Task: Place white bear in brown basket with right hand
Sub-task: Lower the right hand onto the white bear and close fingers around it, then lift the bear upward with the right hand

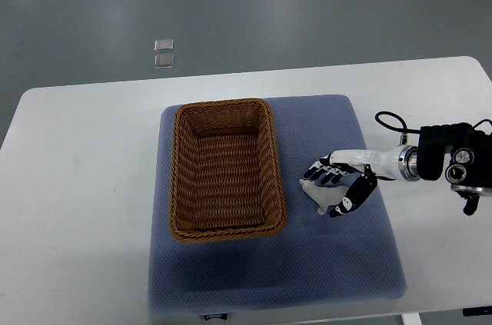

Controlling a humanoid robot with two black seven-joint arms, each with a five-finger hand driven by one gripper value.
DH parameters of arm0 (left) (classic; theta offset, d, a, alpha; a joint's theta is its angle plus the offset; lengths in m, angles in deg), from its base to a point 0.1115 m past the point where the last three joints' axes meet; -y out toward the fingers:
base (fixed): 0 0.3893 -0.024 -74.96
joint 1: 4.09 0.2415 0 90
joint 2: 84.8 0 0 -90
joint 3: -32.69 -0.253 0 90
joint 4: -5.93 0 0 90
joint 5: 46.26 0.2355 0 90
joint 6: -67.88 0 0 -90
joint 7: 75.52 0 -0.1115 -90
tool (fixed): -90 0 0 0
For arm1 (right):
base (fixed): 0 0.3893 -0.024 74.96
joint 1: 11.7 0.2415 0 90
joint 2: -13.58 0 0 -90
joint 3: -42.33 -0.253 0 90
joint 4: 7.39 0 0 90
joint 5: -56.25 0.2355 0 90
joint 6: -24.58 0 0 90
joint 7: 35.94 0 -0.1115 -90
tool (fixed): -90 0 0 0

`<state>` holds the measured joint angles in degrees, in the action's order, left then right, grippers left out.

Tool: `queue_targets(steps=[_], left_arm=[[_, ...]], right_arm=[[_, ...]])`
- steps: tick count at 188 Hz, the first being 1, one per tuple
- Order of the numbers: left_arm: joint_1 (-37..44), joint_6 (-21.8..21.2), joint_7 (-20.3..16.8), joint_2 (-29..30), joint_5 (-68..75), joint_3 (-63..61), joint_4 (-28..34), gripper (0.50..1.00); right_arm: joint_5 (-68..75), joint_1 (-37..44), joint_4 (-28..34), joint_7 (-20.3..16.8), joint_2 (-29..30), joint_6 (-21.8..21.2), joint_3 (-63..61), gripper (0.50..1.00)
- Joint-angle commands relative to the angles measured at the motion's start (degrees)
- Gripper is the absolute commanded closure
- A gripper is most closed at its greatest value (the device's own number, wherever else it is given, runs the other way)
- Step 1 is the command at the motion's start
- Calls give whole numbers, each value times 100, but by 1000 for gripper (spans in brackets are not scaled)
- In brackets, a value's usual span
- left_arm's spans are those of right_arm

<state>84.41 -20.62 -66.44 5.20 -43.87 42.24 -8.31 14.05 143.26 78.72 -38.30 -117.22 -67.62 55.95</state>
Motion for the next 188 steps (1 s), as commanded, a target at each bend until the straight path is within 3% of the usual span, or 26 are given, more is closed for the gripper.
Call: queue_targets(steps=[1, 17, 26, 36, 45, 55, 126, 188], left_arm=[[0, 0, -3, 0, -2, -6, -8, 500], [0, 0, -3, 0, -2, -6, -8, 500], [0, 0, -3, 0, -2, -6, 1, 500], [0, 0, 6, 0, -2, -14, 18, 500], [0, 0, -3, 0, -2, -14, 45, 500], [0, 0, -3, 0, -11, -6, 53, 500], [-9, 0, 6, 0, -2, -6, 27, 500], [-53, 0, 6, 0, 7, -6, -8, 500]], right_arm=[[-60, -18, 2, 34, -7, 44, 0, 715], [-78, -27, 2, 34, 2, 88, 0, 773], [-86, -53, -7, 34, 2, 88, 0, 844], [-95, -71, -7, 51, 2, 88, 0, 877], [-165, -71, -7, 104, 2, 88, 0, 954], [-218, -71, -24, 121, 2, 105, 0, 1000], [-157, 421, -33, 245, -244, 44, -44, 1000], [309, 2917, -103, 262, -859, -1353, -141, 1000]])
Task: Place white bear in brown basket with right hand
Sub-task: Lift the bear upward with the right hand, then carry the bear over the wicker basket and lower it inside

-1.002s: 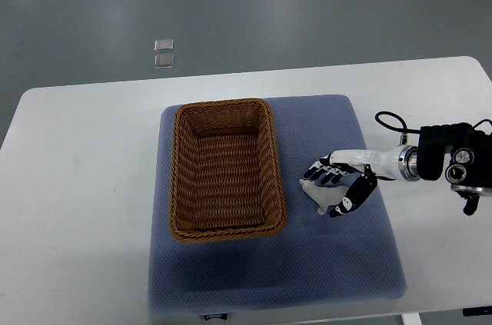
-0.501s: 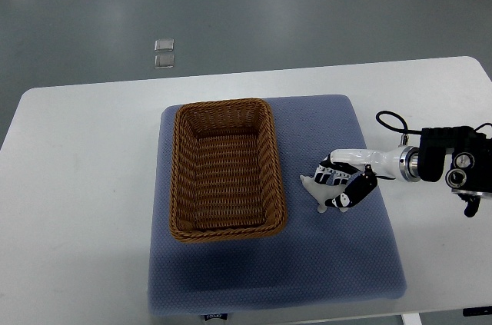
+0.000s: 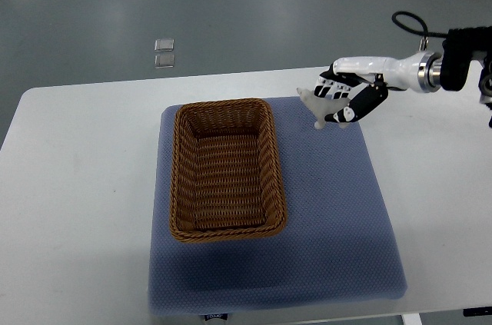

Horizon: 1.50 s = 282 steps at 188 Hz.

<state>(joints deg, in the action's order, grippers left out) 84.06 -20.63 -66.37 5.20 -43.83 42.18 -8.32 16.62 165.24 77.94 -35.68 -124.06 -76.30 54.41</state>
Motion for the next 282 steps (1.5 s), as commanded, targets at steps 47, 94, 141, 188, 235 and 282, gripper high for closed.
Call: queue_targets(steps=[47, 94, 141, 188, 235, 282], left_arm=[[-70, 0, 0, 0, 3, 9, -7, 500], [-70, 0, 0, 0, 3, 0, -7, 500], [-79, 0, 8, 0, 12, 0, -16, 500], [-79, 0, 0, 0, 3, 17, 19, 500], [-70, 0, 8, 0, 3, 17, 10, 500], [-70, 0, 8, 0, 3, 9, 2, 500]], right_arm=[[61, 1194, -43, -17, -158, -732, 67, 1000], [245, 1159, -675, -9, 1054, -354, 277, 1000], [386, 702, -2046, 0, 3243, 42, 497, 1000], [457, -27, -2908, -9, 4465, 200, 471, 1000], [369, -528, -3102, -9, 4738, 253, 471, 1000], [-62, -889, -3453, -17, 4764, 297, 497, 1000]])
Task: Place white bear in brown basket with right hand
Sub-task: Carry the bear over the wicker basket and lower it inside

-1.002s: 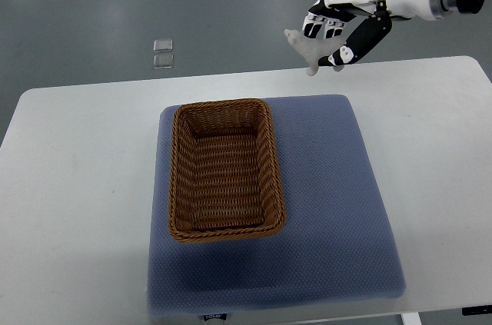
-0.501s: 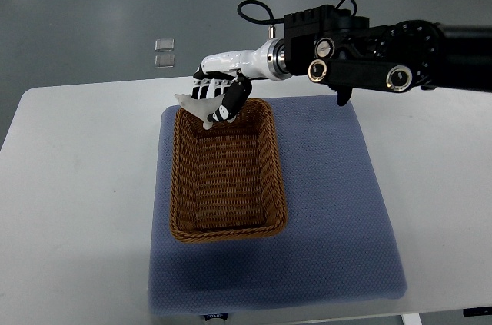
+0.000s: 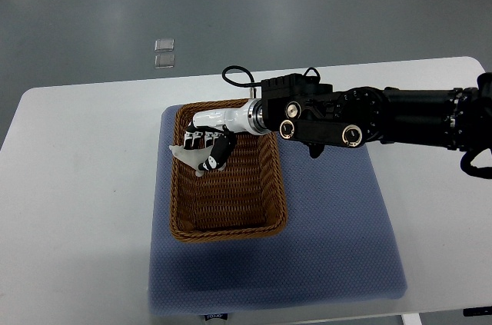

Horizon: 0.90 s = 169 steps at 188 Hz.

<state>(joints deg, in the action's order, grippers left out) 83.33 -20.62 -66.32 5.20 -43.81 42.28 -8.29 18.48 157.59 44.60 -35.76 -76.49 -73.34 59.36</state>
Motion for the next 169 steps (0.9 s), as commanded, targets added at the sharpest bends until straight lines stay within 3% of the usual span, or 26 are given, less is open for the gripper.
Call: queue_targets(steps=[1, 21, 41, 47, 56, 64, 88, 123, 169], left_arm=[[3, 0, 3, 0, 1, -1, -2, 500], [-5, 0, 3, 0, 1, -1, -2, 500], [3, 0, 3, 0, 1, -1, 7, 500], [3, 0, 3, 0, 1, -1, 7, 500], [3, 0, 3, 0, 1, -1, 7, 500], [3, 0, 3, 0, 1, -1, -2, 500], [3, 0, 3, 0, 1, -1, -10, 500], [-5, 0, 3, 0, 1, -1, -2, 500], [-5, 0, -6, 0, 1, -1, -2, 500]], right_arm=[[-266, -133, -128, -9, 7, 1, 2, 1000], [-337, -186, -198, -17, 7, 9, 11, 998], [-337, -221, -242, -17, 7, 1, 11, 955], [-337, -221, -242, -26, 7, 1, 11, 912], [-337, -212, -242, -26, 7, -8, 2, 797], [-328, -203, -242, -18, 7, -26, 2, 728], [-337, -159, -242, -26, 7, -79, 2, 644], [-310, -124, -242, -35, 7, -105, -41, 613], [-231, 122, -198, -26, -292, -96, -358, 611]])
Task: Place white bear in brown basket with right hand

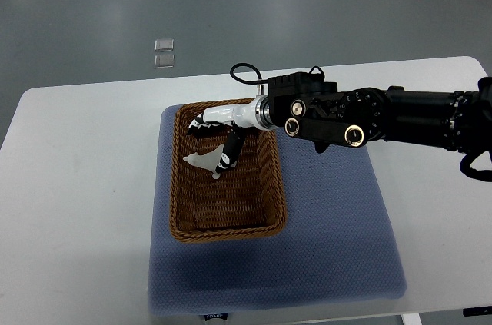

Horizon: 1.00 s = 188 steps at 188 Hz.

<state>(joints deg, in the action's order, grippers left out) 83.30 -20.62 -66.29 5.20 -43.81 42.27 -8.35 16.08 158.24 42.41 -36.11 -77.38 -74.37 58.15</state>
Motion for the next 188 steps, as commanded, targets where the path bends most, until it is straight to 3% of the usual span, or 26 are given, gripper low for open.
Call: queue_targets(steps=[1, 43, 75, 125, 188], left_arm=[[6, 0, 0, 0, 0, 0, 5, 500], [6, -9, 0, 0, -8, 0, 58, 500], [6, -9, 0, 0, -8, 9, 31, 500], [-3, -9, 0, 0, 0, 0, 22, 500], [-3, -9, 0, 0, 0, 0, 31, 500]], right_arm=[[9, 57, 20, 8, -237, 7, -306, 611], [18, -75, 47, 44, -897, -2, -1555, 611], [360, -1067, 38, 61, -1292, 69, -3470, 611], [554, -2922, -32, 70, -1090, 271, -6019, 583], [1916, -3441, -50, 44, -888, 315, -6662, 576]])
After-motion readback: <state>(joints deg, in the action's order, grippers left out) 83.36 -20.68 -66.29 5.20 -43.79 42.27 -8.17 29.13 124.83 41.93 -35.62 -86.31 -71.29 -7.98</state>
